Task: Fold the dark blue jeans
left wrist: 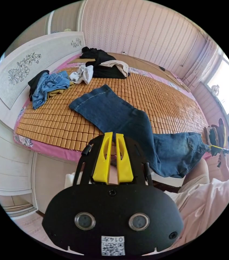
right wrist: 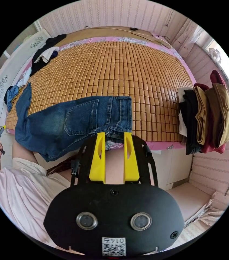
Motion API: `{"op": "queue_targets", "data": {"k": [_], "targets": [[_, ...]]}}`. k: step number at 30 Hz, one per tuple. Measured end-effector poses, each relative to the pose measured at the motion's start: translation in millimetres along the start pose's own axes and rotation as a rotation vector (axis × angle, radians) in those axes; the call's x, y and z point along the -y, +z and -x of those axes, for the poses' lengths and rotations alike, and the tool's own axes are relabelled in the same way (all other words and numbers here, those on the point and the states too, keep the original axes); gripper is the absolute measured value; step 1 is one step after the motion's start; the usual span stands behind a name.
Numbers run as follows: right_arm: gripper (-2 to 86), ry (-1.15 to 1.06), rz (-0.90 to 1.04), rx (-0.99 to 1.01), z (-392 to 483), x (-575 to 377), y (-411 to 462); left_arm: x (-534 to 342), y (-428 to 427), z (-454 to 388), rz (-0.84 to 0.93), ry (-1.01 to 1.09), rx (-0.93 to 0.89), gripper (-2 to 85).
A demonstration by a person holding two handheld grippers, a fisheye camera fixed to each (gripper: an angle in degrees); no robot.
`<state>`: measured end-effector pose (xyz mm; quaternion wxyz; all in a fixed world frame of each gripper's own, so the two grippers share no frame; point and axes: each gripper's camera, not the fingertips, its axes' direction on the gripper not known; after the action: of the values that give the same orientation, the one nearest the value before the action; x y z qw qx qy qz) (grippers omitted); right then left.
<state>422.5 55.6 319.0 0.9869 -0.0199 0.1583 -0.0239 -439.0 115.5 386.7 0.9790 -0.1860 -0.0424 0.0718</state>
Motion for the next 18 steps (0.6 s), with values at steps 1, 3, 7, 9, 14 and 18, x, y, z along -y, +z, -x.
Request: {"op": "queue_targets", "data": {"k": [1, 3, 7, 9, 14, 18], "targets": [[10.3, 0.058, -0.06, 0.038, -7, 2, -5, 17, 10, 7, 0.006, 0.003, 0.028, -0.1], [10.0, 0.127, -0.188, 0.124, -15, 2, -16, 44, 24, 18, -0.004, 0.001, 0.044, 0.2], [8.7, 0.063, -0.155, 0.134, -4, 21, 20, 111, 82, 25, 0.056, 0.009, 0.05, 5.7], [11.4, 0.061, -0.014, 0.076, 0, 38, 61, 136, 109, 24, 0.11, -0.055, 0.0, 8.3], [16.5, 0.135, 0.149, -0.006, 4, 66, 143, 172, 179, -4, 0.282, -0.081, 0.066, 11.8], [13.7, 0.065, 0.144, -0.04, 5, 74, 162, 180, 183, -1, 0.266, -0.116, 0.098, 10.7]]}}
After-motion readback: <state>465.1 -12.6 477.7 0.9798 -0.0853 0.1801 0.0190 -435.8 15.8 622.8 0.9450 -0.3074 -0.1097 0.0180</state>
